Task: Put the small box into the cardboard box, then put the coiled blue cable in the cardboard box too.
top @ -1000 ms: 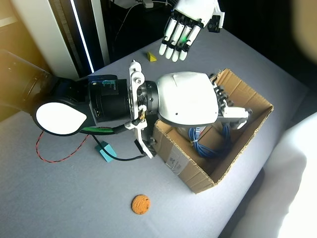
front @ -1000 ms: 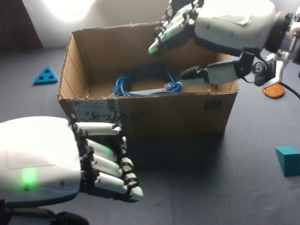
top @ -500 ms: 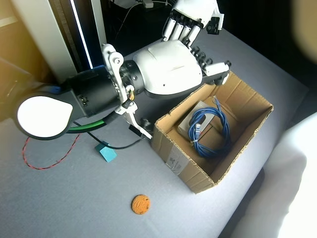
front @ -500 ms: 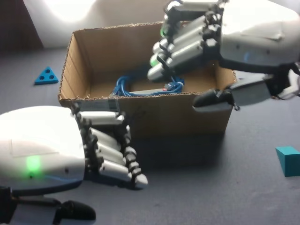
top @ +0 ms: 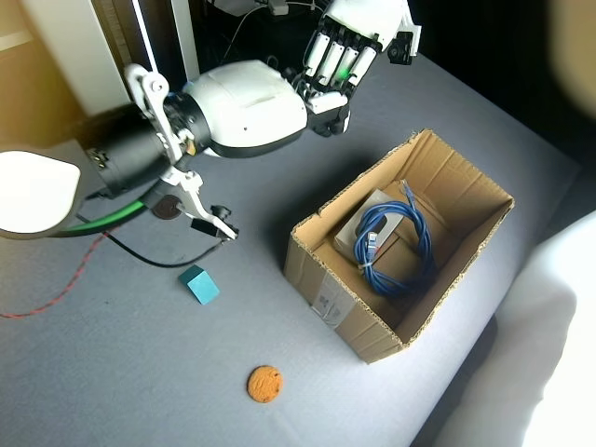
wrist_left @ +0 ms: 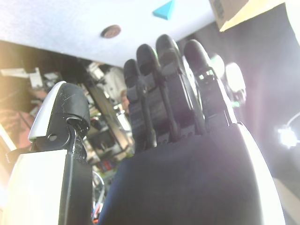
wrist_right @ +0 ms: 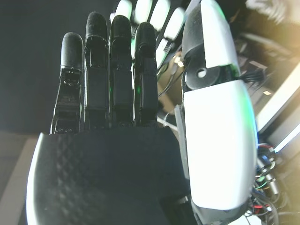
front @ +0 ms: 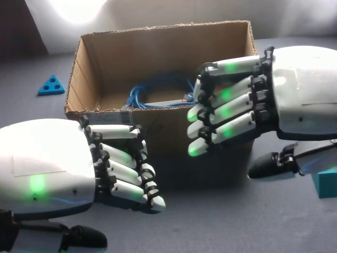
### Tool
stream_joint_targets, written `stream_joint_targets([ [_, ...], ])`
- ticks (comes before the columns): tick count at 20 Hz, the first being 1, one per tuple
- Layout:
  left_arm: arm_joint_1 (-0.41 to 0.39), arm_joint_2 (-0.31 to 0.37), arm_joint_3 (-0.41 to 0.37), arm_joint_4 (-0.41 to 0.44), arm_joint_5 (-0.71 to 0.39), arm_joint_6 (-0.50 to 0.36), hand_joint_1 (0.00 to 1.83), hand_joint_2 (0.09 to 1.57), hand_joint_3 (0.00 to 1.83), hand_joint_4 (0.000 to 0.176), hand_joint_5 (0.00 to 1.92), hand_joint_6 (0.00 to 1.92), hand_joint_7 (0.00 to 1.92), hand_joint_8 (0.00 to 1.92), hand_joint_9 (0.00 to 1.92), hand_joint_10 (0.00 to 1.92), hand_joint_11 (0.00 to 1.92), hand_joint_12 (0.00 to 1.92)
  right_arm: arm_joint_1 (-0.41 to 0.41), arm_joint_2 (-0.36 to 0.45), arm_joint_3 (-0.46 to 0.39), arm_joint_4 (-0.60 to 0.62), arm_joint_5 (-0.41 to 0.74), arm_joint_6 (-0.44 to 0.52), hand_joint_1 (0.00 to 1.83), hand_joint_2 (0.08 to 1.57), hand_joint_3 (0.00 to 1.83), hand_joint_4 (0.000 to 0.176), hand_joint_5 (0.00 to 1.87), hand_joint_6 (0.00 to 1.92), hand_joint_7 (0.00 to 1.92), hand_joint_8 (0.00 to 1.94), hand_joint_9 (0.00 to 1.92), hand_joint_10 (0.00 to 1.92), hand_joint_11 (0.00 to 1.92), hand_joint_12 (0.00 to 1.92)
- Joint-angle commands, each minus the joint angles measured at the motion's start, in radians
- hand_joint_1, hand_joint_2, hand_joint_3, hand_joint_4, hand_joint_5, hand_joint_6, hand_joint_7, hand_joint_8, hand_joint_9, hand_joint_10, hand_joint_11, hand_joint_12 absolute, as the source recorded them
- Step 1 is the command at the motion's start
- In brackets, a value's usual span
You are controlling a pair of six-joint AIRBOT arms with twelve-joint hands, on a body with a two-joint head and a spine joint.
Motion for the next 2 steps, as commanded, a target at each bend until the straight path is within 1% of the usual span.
stream_joint_targets([
  [1, -0.014, 0.007, -0.002, -0.049, -0.086, -0.001, 0.65, 1.32, 0.0, 0.0, 0.55, 0.0, 0.6, 0.0, 0.55, 0.0, 0.0, 1.09, 0.001, 0.012, -0.007, 0.067, 0.085, 0.024, 1.03, 1.05, 0.0, 0.0, 0.73, 0.01, 0.74, 0.01, 0.68, 0.01, 0.1, 1.18],
  [2, -0.015, 0.007, -0.003, -0.049, -0.086, -0.002, 0.65, 1.33, 0.01, 0.0, 0.55, 0.0, 0.6, 0.0, 0.55, 0.0, 0.0, 1.09, -0.001, 0.016, -0.007, 0.068, 0.081, 0.035, 1.03, 1.05, 0.0, 0.0, 0.73, 0.01, 0.73, 0.0, 0.68, 0.0, 0.1, 1.18],
])
